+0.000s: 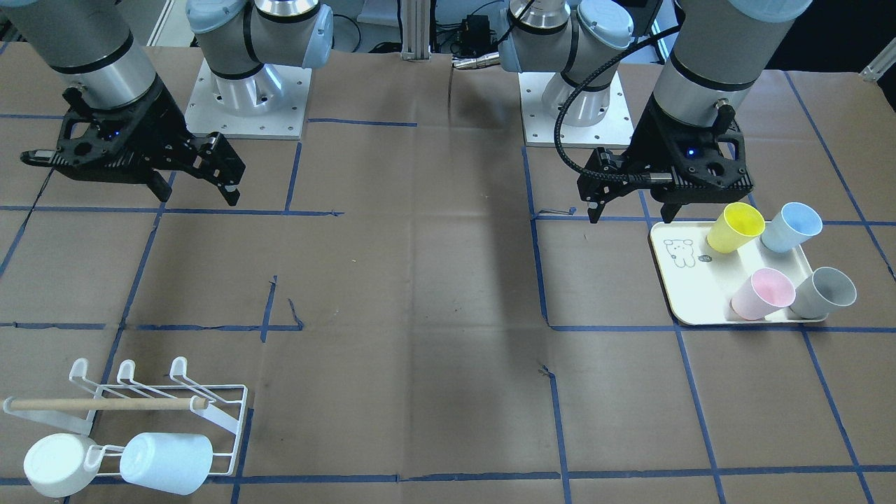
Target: Transfer IKEA cup to right arm and place on rack
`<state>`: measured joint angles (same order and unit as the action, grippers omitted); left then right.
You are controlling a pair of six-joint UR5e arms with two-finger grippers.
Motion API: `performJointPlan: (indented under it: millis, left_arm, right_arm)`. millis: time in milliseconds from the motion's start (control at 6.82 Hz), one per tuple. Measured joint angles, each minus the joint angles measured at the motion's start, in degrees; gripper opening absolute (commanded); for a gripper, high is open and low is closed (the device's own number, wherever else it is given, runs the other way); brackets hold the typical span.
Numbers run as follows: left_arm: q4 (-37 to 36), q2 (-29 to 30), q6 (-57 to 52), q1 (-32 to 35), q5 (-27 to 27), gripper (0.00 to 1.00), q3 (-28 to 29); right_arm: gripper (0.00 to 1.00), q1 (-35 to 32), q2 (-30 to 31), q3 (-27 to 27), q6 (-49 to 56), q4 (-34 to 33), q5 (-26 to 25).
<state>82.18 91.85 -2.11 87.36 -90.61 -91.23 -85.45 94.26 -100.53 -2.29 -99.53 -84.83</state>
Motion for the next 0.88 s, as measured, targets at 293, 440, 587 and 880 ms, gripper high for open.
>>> performJointPlan:
  millis: [293,440,587,880]
  left_arm:
    - [0.00,0.00,0.00,0.00,0.00,1.00,-0.02]
    - [0.00,0.00,0.00,0.00,0.00,1.00,-0.03]
    - [0.00,0.00,0.00,0.00,0.00,1.00,-0.04]
    - [0.00,0.00,0.00,0.00,-0.06,1.00,-0.03]
  right_arm:
    - [1.00,-4.56,0.70,3.33,-1.09,3.44,-2.79]
    - [1.00,-5.51,0.63,5.12,-1.26,5.61,-3.06]
    - [1.00,-5.83,0.61,5.88,-1.30,6.75,-3.12]
    - [1.00,-5.94,0.55,6.10,-1.31,7.31,-3.30]
